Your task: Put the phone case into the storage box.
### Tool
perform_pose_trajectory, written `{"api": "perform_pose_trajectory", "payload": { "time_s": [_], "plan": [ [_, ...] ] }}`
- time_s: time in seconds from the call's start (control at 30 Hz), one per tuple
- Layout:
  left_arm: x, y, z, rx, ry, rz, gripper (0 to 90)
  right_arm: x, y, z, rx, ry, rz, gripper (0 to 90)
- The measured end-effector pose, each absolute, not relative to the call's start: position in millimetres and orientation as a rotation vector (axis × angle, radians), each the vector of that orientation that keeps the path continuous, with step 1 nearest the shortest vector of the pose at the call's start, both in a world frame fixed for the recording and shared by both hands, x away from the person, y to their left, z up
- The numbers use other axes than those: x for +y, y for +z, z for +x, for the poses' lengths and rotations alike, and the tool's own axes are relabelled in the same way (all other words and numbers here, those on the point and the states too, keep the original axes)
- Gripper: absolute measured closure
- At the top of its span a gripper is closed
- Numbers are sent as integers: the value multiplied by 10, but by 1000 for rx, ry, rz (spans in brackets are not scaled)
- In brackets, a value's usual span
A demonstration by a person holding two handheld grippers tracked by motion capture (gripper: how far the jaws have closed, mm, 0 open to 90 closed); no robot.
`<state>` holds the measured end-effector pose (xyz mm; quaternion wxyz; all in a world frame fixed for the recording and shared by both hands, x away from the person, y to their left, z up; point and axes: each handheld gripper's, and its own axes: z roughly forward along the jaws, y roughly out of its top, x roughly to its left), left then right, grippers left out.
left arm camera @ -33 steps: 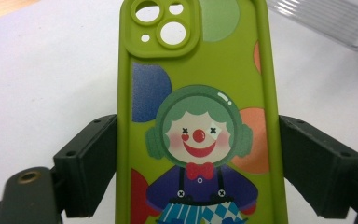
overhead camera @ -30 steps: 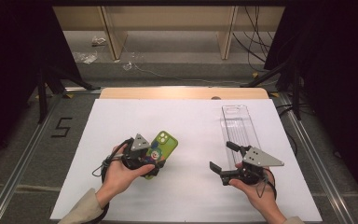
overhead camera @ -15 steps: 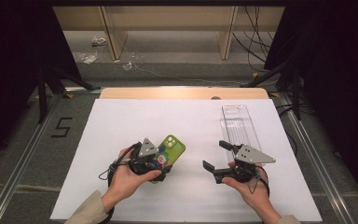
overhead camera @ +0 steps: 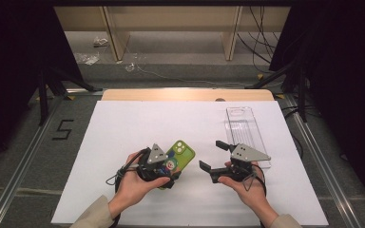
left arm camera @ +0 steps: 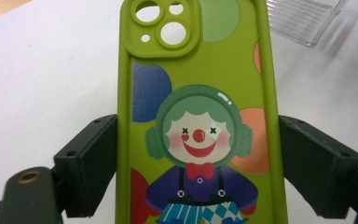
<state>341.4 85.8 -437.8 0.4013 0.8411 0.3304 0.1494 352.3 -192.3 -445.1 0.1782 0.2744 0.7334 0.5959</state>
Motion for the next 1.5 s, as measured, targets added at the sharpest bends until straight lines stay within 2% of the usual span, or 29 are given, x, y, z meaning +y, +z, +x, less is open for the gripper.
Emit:
{"api": "perform_pose_trajectory", "payload": {
  "time_s": [0.47,0.8,1.5],
  "plan": [
    [740,-4409,3361,803,373,2131,160,-1685,-4499,3689,2142,1674,810,74],
    [699,-4419,3339,786,375,2137,160,-1481,-4527,3836,2211,1677,838,129],
    [704,-4414,3341,783,385,2127,160,-1354,-4560,3954,2304,1683,892,354]
  ]
}}
